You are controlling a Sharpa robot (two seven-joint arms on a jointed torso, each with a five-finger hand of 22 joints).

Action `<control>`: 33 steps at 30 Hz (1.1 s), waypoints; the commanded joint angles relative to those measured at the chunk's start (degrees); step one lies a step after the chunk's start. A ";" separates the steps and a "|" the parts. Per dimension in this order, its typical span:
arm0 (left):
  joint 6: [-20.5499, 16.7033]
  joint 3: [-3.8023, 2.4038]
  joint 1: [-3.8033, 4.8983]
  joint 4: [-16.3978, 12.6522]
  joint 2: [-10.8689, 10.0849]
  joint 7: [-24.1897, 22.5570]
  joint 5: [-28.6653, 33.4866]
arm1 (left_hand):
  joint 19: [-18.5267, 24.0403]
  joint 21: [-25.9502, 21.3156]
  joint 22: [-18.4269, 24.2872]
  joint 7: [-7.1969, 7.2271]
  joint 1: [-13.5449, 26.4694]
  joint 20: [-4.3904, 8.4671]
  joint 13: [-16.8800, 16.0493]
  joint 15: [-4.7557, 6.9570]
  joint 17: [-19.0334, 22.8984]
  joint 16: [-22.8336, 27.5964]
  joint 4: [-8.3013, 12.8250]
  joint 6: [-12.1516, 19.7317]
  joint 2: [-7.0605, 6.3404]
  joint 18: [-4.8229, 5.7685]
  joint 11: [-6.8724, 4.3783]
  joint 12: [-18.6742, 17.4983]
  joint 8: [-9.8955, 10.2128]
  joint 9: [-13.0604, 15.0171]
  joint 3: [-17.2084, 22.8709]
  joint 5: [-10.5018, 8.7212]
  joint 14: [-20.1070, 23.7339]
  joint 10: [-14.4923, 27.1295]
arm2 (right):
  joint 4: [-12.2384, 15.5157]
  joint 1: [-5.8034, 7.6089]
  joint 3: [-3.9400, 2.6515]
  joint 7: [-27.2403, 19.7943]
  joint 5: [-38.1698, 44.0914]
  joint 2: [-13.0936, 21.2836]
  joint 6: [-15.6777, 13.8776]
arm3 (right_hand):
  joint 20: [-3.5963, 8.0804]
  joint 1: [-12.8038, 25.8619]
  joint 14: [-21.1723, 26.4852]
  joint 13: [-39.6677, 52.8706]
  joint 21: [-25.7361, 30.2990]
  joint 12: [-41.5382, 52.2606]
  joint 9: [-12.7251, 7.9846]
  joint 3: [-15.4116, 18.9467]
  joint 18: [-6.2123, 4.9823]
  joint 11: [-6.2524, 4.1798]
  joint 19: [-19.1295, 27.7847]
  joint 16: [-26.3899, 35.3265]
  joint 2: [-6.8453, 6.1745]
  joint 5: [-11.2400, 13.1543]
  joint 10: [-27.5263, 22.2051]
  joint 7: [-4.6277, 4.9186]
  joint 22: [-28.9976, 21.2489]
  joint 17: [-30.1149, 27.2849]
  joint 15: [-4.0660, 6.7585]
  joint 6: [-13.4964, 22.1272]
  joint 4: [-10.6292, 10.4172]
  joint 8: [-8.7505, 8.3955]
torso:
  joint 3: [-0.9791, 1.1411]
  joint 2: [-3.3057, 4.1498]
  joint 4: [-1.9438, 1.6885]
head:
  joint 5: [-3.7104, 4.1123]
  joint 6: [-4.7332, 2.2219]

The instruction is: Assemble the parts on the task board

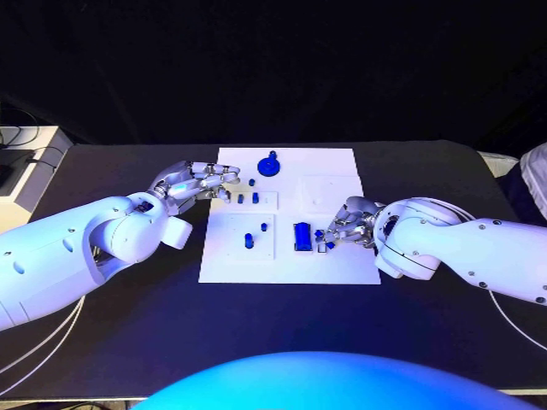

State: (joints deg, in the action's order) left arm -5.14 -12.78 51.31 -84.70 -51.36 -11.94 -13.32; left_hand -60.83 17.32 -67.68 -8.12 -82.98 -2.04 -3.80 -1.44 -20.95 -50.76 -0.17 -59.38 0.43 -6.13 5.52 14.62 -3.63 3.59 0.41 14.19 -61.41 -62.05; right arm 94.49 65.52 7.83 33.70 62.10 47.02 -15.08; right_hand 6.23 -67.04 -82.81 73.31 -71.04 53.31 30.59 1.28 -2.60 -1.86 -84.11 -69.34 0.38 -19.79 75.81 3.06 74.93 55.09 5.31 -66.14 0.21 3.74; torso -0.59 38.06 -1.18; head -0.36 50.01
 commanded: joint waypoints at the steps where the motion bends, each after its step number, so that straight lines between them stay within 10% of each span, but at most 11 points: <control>1: 0.93 -0.04 -0.01 -0.11 0.07 -0.27 0.18 | -0.41 -0.30 -0.08 -0.03 0.15 0.01 0.05 -0.29 0.07 0.14 -0.43 0.19 0.37 0.20 0.01 -0.04 -0.21 0.08 0.01 0.34 -0.31 0.00 | 0.21 -0.23 0.14 0.30 1.44 0.02 0.62 | -0.26 0.95 0.24 -0.05 0.20 0.28 0.14 0.16 -0.37 0.00 -2.24 0.34 0.37 -0.73 0.44 -0.14 10.03 -0.05 -0.01 -0.52 -0.40 0.37 | 0.00 0.00 -0.01 | 0.00 -0.01; 14: 0.98 -0.04 -0.01 -0.07 0.07 -0.24 0.18 | -0.41 -0.30 -0.08 -0.03 0.15 0.01 0.05 -0.29 0.07 0.14 -0.43 0.19 0.37 0.20 0.01 -0.04 -0.21 0.08 0.01 0.34 -0.31 0.00 | 0.89 -0.26 0.14 -0.38 1.31 0.09 -0.39 | 0.43 1.96 0.17 0.00 -0.92 0.60 2.20 -1.29 0.00 -1.07 -2.43 -0.13 2.25 -4.08 1.34 -1.86 10.30 0.69 0.77 -3.03 -0.90 1.92 | 0.04 0.00 -0.02 | -0.11 -0.01; 33: 1.18 -0.04 -0.01 0.02 0.14 -0.05 0.09 | -0.51 -0.66 -0.13 -0.04 0.16 -0.04 0.04 -0.34 0.11 0.19 -0.67 0.20 0.39 0.19 0.05 0.04 -0.24 0.09 -0.10 0.37 -0.28 0.16 | 1.34 -0.24 0.11 -0.76 0.61 0.22 -0.76 | 0.82 4.74 0.09 0.28 -1.27 0.05 1.21 -2.22 0.18 -1.34 -2.42 -0.24 1.38 -7.99 1.64 -2.24 10.34 1.36 1.02 -3.55 -1.17 3.26 | 0.04 0.03 0.03 | -0.28 -0.01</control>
State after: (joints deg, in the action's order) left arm -5.00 -12.79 51.31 -84.60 -51.32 -11.81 -13.33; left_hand -60.82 16.92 -67.73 -8.11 -82.98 -2.04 -3.80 -1.65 -20.90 -50.76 -0.56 -59.38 0.43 -6.13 5.52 14.62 -3.63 3.58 0.33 14.19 -61.62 -62.05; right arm 95.63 65.33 7.96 33.85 62.85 47.41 -15.73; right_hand 6.67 -62.82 -82.63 73.55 -72.15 53.71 31.86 -0.89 -2.60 -2.92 -84.12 -69.34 1.83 -27.45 77.49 0.96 74.91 56.40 5.93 -69.26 -0.64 6.68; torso -0.53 38.08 -1.14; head -0.66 50.01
